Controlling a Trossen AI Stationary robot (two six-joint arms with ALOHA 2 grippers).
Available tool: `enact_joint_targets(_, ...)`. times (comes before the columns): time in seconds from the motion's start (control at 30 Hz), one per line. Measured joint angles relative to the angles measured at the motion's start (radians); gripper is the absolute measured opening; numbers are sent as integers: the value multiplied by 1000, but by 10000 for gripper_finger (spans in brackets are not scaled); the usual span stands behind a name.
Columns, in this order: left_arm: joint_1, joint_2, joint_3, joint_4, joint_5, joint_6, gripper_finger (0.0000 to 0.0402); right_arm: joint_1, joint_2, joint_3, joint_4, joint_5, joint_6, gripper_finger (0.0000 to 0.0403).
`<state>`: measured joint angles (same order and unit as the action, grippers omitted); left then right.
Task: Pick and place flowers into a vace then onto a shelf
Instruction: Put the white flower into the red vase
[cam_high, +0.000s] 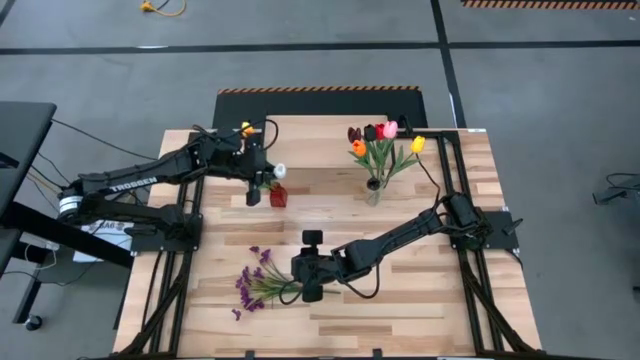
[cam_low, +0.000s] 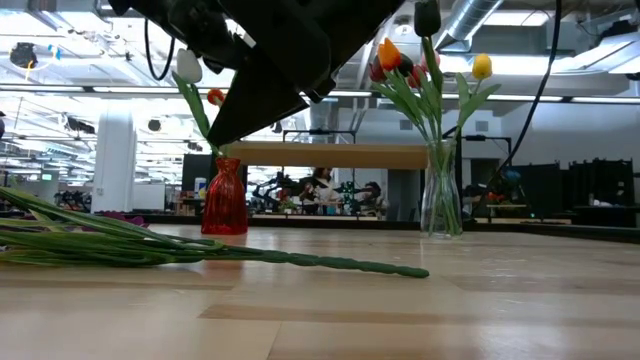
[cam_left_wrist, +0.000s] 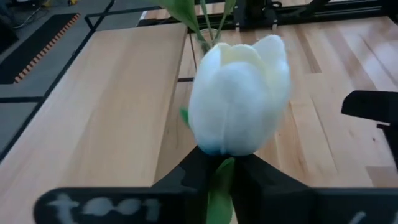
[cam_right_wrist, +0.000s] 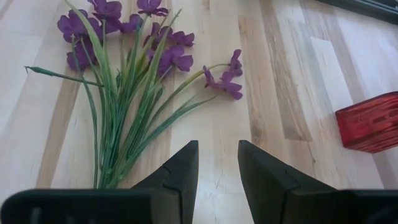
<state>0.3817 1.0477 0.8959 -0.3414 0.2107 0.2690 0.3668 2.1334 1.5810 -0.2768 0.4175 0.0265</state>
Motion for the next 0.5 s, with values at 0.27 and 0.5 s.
enact_joint_targets(0.27,0,0,0,-24,-34,-12,108,0,0,0,0,0,0,107)
enact_joint_targets(0.5,0,0,64,-159,-44,-15,167,0,0,0,0,1,0,107)
